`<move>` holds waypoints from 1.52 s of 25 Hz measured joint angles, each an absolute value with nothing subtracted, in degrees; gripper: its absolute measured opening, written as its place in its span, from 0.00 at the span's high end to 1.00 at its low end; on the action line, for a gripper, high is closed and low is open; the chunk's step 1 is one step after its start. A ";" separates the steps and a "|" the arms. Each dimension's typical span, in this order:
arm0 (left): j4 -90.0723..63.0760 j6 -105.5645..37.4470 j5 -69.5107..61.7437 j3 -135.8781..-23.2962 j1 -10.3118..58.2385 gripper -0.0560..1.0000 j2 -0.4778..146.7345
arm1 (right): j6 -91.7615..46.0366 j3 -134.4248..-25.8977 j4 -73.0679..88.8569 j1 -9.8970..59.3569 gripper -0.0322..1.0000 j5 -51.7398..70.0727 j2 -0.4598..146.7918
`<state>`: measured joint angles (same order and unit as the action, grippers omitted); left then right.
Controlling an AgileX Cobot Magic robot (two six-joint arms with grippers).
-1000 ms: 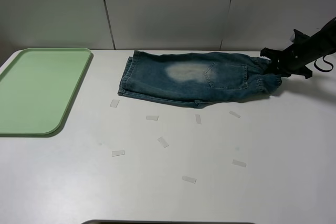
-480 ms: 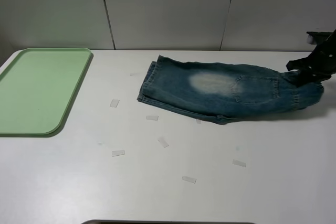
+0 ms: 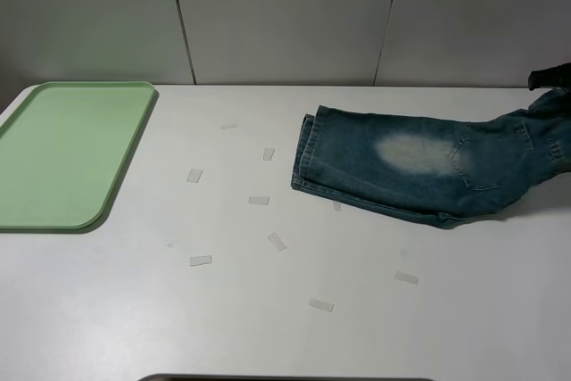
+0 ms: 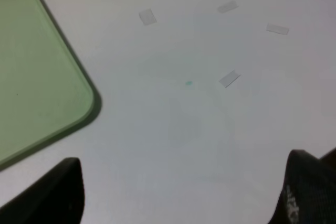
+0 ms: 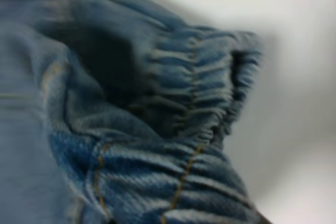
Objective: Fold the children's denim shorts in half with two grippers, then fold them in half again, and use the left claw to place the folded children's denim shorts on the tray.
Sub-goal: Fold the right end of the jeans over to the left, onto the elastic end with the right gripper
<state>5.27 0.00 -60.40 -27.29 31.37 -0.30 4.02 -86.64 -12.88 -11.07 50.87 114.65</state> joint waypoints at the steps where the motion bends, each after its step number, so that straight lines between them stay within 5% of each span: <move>1: 5.27 0.00 -60.40 -27.29 31.37 0.23 -0.30 | 4.24 -86.64 -11.94 -9.70 0.91 51.31 114.60; 14: 5.27 0.00 -60.40 -27.29 31.37 0.23 -0.30 | 8.74 -86.64 -0.59 5.41 0.91 49.83 115.01; 38: 6.52 0.00 -60.40 -27.29 31.37 0.23 -0.30 | 17.94 -86.53 13.05 15.26 0.91 33.03 121.75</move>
<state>6.52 0.00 -60.40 -27.29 31.37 -0.30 17.94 -86.53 13.05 15.26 33.03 121.75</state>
